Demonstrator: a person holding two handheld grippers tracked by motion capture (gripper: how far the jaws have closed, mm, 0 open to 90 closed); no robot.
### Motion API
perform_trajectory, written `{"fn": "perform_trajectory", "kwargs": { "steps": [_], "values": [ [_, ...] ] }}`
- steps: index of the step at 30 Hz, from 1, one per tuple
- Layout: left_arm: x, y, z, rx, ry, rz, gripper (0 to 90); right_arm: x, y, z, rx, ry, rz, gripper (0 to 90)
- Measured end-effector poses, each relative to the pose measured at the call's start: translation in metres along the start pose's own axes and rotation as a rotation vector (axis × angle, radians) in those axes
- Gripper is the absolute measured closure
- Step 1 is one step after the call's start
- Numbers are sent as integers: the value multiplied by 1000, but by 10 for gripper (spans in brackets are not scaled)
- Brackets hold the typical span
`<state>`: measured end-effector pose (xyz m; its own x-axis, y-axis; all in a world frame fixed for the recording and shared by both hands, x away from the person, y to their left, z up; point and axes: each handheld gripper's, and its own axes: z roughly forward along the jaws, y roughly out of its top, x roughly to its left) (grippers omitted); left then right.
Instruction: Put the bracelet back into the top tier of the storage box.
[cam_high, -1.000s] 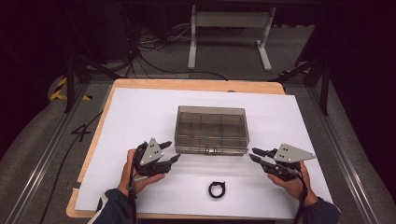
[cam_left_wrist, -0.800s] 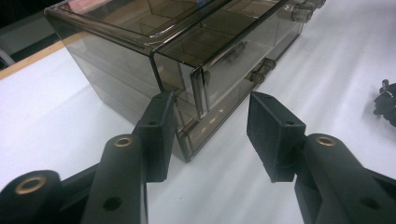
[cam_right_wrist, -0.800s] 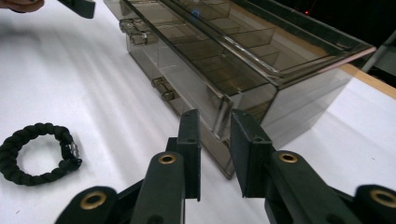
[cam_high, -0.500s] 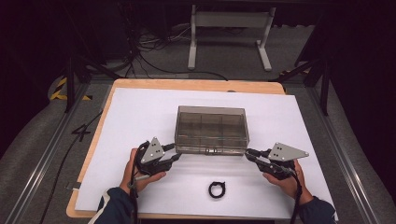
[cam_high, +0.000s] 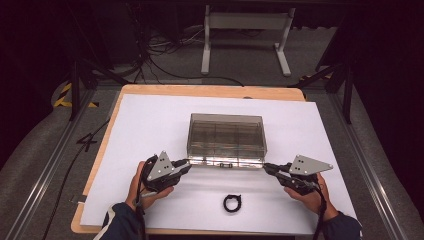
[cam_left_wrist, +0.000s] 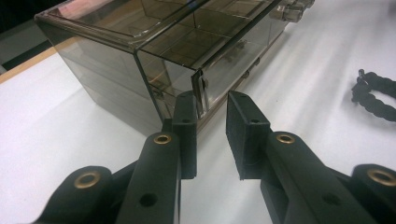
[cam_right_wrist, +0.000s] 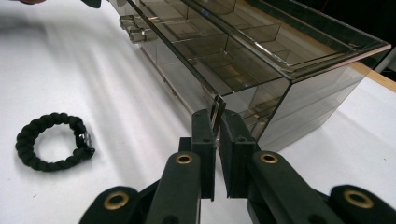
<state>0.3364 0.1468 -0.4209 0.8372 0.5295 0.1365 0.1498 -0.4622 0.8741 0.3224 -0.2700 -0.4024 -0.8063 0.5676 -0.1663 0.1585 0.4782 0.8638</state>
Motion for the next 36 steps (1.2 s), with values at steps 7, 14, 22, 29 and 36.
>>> {"fn": "perform_trajectory", "kwargs": {
  "steps": [7,14,22,29,36],
  "values": [
    [-2,-2,-4,7,-8,1,746,5,0,-3,4,23,-4,861],
    [-7,-4,-9,12,-16,-2,744,11,-1,-6,7,38,4,864],
    [-13,-6,-13,10,-18,-7,730,18,-3,-10,12,50,3,867],
    [-20,-7,-17,20,-32,11,733,19,-5,-12,16,50,-1,866],
    [-22,-8,-18,23,-34,12,732,22,-5,-13,24,52,-6,865]
  ]
}}
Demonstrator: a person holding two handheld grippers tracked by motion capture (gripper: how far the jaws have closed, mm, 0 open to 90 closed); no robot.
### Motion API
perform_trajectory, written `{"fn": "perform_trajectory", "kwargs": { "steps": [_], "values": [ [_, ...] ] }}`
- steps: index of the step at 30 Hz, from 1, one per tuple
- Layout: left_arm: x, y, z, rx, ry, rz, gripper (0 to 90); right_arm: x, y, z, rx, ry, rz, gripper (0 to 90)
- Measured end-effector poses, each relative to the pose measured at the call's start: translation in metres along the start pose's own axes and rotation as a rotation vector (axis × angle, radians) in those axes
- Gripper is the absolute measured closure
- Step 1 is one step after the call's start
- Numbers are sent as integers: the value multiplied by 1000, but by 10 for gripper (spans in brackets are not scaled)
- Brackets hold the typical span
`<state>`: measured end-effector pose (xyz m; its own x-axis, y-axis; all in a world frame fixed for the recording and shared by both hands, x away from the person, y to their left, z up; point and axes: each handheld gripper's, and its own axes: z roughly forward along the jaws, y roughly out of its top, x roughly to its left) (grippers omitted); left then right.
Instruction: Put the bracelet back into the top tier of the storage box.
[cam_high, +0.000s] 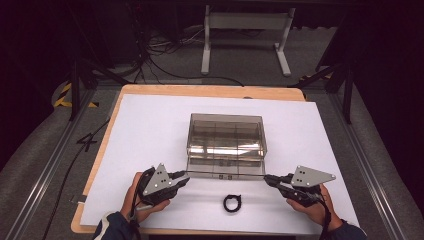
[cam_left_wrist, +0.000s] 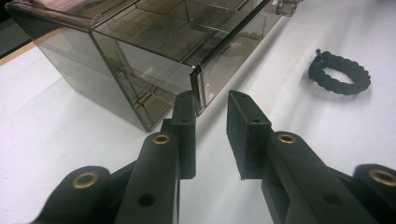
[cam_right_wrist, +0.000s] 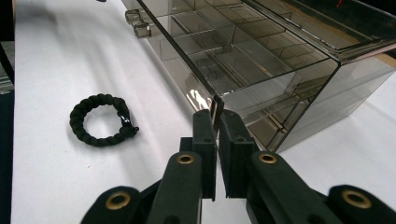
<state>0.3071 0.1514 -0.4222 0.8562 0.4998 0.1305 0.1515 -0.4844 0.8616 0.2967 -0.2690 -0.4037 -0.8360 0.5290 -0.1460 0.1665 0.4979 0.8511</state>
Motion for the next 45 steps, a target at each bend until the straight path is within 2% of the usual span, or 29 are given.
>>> {"fn": "perform_trajectory", "kwargs": {
  "steps": [7,13,28,33,41,45],
  "values": [
    [-1,0,-1,3,0,8,730,1,-1,0,-2,-6,9,864],
    [-1,-1,-1,1,0,11,730,2,-2,1,6,-6,-4,859],
    [-5,-3,-4,13,-5,30,731,7,-4,-2,13,17,-6,866],
    [-5,-5,-5,35,1,32,681,7,-5,-3,23,12,-11,834],
    [-1,-20,-22,27,45,-12,643,9,-11,-16,11,1,11,810],
    [-1,-28,-30,14,51,-38,619,13,-13,-21,-9,11,18,810]
  ]
}}
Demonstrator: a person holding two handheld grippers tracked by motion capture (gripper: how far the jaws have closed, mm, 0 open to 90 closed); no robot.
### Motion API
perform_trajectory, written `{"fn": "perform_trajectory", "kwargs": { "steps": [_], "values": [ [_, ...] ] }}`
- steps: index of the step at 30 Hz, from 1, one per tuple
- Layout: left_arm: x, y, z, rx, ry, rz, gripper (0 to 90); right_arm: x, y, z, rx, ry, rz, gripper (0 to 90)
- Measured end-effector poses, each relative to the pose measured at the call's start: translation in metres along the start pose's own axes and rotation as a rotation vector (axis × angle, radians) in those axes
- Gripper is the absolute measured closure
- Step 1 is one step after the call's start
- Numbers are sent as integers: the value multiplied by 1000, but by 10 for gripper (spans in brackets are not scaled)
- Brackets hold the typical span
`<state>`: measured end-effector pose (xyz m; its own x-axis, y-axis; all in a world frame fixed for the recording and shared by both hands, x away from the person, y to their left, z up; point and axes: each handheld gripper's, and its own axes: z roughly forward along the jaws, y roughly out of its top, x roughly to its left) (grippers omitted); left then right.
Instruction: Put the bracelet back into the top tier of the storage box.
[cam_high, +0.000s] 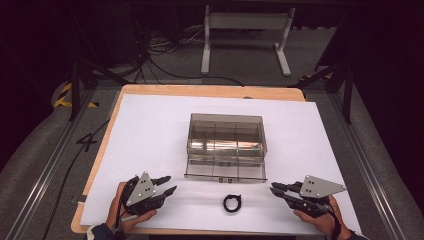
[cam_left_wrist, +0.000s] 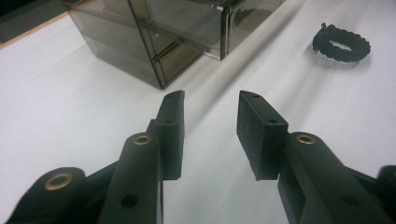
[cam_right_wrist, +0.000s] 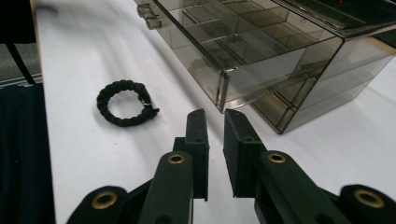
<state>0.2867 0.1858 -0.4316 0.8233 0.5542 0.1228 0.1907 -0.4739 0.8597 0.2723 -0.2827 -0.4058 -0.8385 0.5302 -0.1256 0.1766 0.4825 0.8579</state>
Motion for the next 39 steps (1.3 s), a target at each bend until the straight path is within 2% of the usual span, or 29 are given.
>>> {"fn": "perform_trajectory", "kwargs": {
  "steps": [2,4,8,10,12,13,17,21,24,29,33,36,39],
  "values": [
    [0,-6,-3,-10,3,-18,608,1,0,0,-3,8,-1,810],
    [0,-11,-4,-7,2,-48,560,6,1,1,-6,20,-11,811],
    [-1,-20,-4,0,-5,-54,492,15,5,8,-8,66,-36,827],
    [-1,-22,-2,5,7,-51,457,20,7,13,-9,89,-44,828],
    [0,-24,0,-14,24,-84,391,26,8,20,-3,115,-54,825],
    [0,-25,1,-8,35,-92,374,29,8,24,-2,128,-60,824],
    [-2,-26,3,-5,65,-85,319,41,11,39,5,171,-94,811],
    [0,-27,5,-8,77,-101,274,51,15,52,19,215,-123,778],
    [1,-27,6,-6,70,-102,267,56,16,60,33,240,-143,754],
    [2,-27,6,-3,70,-108,259,58,15,72,73,243,-167,730],
    [2,-26,7,4,64,-104,255,54,16,69,53,229,-158,741],
    [2,-26,8,11,63,-105,255,55,16,68,45,249,-155,739],
    [2,-26,8,13,63,-100,255,59,17,73,60,263,-177,736]
  ]
}}
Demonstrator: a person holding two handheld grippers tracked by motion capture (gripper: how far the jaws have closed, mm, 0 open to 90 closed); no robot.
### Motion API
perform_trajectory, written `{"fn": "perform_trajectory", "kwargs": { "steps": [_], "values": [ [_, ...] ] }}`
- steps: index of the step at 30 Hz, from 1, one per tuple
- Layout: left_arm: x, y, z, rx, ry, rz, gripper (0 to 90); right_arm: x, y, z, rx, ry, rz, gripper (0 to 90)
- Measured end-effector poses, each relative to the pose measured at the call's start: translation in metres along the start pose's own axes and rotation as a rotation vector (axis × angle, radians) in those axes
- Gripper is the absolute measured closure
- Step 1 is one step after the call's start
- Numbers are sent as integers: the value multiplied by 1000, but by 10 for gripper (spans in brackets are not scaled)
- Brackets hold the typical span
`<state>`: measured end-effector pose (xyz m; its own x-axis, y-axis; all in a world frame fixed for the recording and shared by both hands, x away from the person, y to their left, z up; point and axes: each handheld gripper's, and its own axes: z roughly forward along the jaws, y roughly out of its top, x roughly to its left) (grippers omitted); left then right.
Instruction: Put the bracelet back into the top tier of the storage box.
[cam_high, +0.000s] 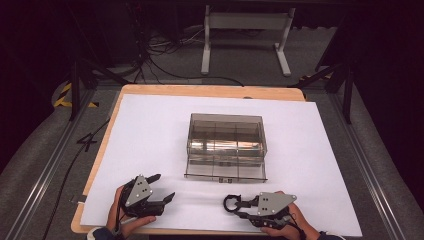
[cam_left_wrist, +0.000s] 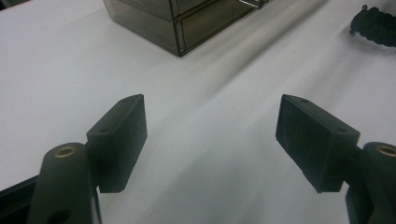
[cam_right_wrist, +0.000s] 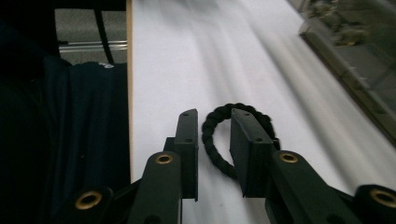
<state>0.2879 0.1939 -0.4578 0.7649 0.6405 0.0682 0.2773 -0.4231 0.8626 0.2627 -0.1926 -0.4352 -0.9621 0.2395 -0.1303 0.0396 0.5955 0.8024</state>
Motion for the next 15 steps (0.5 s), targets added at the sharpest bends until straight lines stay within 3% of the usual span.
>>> {"fn": "perform_trajectory", "kwargs": {
  "steps": [9,12,15],
  "values": [
    [0,1,2,15,-5,3,246,-1,1,23,83,27,-12,676],
    [0,1,2,18,-5,3,246,-1,0,25,97,23,-13,701],
    [0,1,2,22,-5,1,246,-3,-2,26,102,14,6,803]
  ]
}}
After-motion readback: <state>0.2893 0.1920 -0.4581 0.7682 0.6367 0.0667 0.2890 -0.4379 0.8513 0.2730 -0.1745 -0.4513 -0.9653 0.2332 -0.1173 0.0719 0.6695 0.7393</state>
